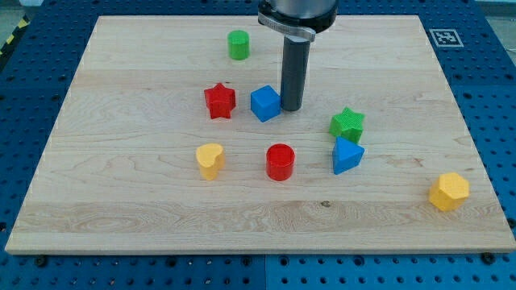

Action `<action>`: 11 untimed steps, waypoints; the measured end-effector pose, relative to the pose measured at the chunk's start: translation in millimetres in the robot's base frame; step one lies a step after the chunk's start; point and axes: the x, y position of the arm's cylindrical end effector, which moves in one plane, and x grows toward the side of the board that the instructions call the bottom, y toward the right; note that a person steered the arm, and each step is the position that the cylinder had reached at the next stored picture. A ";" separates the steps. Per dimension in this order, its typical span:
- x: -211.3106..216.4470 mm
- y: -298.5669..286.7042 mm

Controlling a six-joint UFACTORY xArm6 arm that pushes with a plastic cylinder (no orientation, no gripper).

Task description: Push the green star into the yellow hexagon

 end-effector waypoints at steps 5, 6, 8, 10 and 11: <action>49.1 54.0; 49.2 58.4; 49.2 95.1; 68.8 109.2; 84.8 122.1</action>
